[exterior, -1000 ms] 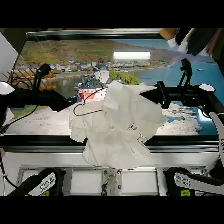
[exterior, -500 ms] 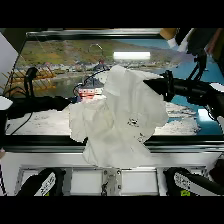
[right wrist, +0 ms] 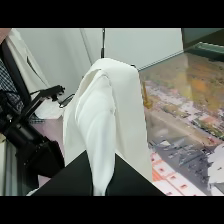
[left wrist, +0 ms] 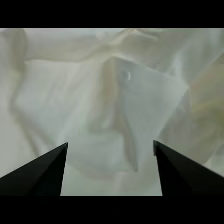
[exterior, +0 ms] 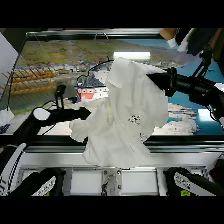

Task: Fold the clothes and pants, and hang the long-sleeved shirts on hangers.

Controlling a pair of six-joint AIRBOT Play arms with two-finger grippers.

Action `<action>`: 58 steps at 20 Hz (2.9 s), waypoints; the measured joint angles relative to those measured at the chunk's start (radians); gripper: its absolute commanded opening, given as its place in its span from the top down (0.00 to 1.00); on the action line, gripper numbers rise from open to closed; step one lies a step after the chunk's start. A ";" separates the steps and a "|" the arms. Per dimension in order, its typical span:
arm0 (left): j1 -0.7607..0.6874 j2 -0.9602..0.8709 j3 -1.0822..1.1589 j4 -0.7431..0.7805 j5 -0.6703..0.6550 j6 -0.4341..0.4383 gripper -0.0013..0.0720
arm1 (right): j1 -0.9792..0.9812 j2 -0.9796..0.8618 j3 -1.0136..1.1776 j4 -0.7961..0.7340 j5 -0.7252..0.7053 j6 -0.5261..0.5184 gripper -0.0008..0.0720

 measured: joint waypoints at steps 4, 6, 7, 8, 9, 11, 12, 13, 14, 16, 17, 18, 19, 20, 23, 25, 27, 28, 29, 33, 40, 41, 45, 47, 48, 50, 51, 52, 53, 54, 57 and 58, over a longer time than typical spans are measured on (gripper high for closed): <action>-0.085 -0.143 0.037 -0.078 0.062 -0.014 0.20 | 0.000 0.000 0.000 0.000 -0.014 0.003 0.98; -0.109 -0.211 0.071 -0.097 0.067 -0.019 0.43 | 0.000 0.000 0.000 0.000 -0.018 0.003 0.98; -0.116 -0.238 0.086 -0.102 0.068 -0.021 0.62 | 0.000 0.000 0.000 0.000 -0.018 0.003 0.98; -0.121 -0.259 0.099 -0.105 0.066 -0.022 0.92 | 0.000 0.000 0.000 0.000 -0.019 0.003 0.98; -0.122 -0.272 0.108 -0.111 0.061 -0.027 0.97 | 0.000 0.000 0.000 0.000 -0.019 0.003 0.98; -0.113 -0.269 0.116 -0.111 0.035 -0.029 0.97 | 0.000 0.000 0.000 0.000 -0.021 0.003 0.98; -0.105 -0.253 0.114 -0.107 0.021 -0.029 0.97 | 0.000 0.000 0.000 0.000 -0.021 0.003 0.98; -0.097 -0.220 0.103 -0.099 0.007 -0.029 0.97 | 0.000 0.000 0.000 0.000 -0.021 0.003 0.98; -0.093 -0.185 0.084 -0.090 -0.011 -0.029 0.97 | 0.000 0.000 0.000 0.000 -0.021 0.003 0.98; -0.099 -0.090 0.027 -0.073 -0.049 -0.029 0.97 | 0.000 0.000 0.000 0.000 -0.020 0.003 0.98; -0.110 -0.038 -0.006 -0.068 -0.071 -0.029 0.97 | 0.000 0.000 0.000 0.000 -0.018 0.003 0.98; -0.127 0.010 -0.036 -0.065 -0.093 -0.029 0.97 | 0.000 0.000 0.000 0.001 -0.018 0.004 0.98; -0.150 0.058 -0.067 -0.063 -0.117 -0.029 0.97 | 0.000 0.000 0.000 0.000 -0.018 0.004 0.98; -0.177 0.100 -0.092 -0.061 -0.127 -0.028 0.97 | 0.000 0.000 0.000 0.001 -0.018 0.004 0.98; -0.281 0.200 -0.142 -0.058 -0.154 -0.028 0.16 | 0.000 0.000 0.000 0.000 -0.018 0.004 0.98; -0.326 0.244 -0.155 -0.056 -0.142 -0.040 0.17 | 0.000 0.000 0.000 0.000 -0.018 0.004 0.98; -0.322 0.280 -0.163 -0.055 -0.104 -0.074 0.17 | 0.000 0.000 0.000 0.000 -0.018 0.004 0.98; -0.299 0.293 -0.164 -0.055 -0.080 -0.092 0.17 | 0.000 0.000 0.000 0.000 -0.018 0.004 0.98; -0.262 0.303 -0.166 -0.055 -0.059 -0.109 0.17 | 0.000 0.000 0.000 0.000 -0.018 0.004 0.98; -0.096 0.246 -0.166 -0.058 -0.013 -0.142 0.17 | 0.000 0.000 0.000 -0.005 -0.018 0.004 0.98; -0.055 -0.097 0.020 -0.066 0.021 -0.118 0.17 | 0.000 0.000 0.000 -0.007 -0.018 0.004 0.98; -0.076 -0.147 0.057 -0.066 0.023 -0.118 0.17 | 0.000 0.000 0.000 -0.008 -0.018 0.004 0.98; -0.162 -0.309 0.176 -0.067 0.036 -0.115 0.17 | 0.000 0.000 0.000 -0.008 -0.018 0.004 0.98; -0.190 -0.368 0.226 -0.068 0.040 -0.119 0.17 | 0.000 0.000 0.000 -0.008 -0.019 0.004 0.98; -0.199 -0.391 0.247 -0.068 0.046 -0.120 0.17 | 0.000 0.000 0.000 -0.009 -0.021 0.004 0.98; -0.210 -0.422 0.275 -0.068 0.052 -0.130 0.32 | -0.001 0.000 0.000 -0.010 -0.021 0.003 0.98; -0.213 -0.431 0.283 -0.068 0.051 -0.134 0.32 | -0.001 0.000 0.000 -0.010 -0.021 0.004 0.98; -0.216 -0.438 0.289 -0.068 0.051 -0.136 0.32 | -0.001 0.000 0.000 -0.010 -0.021 0.003 0.98; -0.217 -0.442 0.294 -0.067 0.050 -0.138 0.32 | -0.001 0.000 0.000 -0.010 -0.021 0.003 0.98; -0.219 -0.444 0.297 -0.067 0.045 -0.139 0.32 | -0.001 0.000 0.000 -0.010 -0.021 0.003 0.98; -0.211 -0.415 0.302 -0.055 0.008 -0.141 0.32 | -0.001 0.000 0.000 -0.007 -0.018 0.004 0.98; -0.203 -0.391 0.303 -0.046 0.003 -0.140 0.32 | -0.001 0.000 0.000 -0.004 -0.018 0.004 0.97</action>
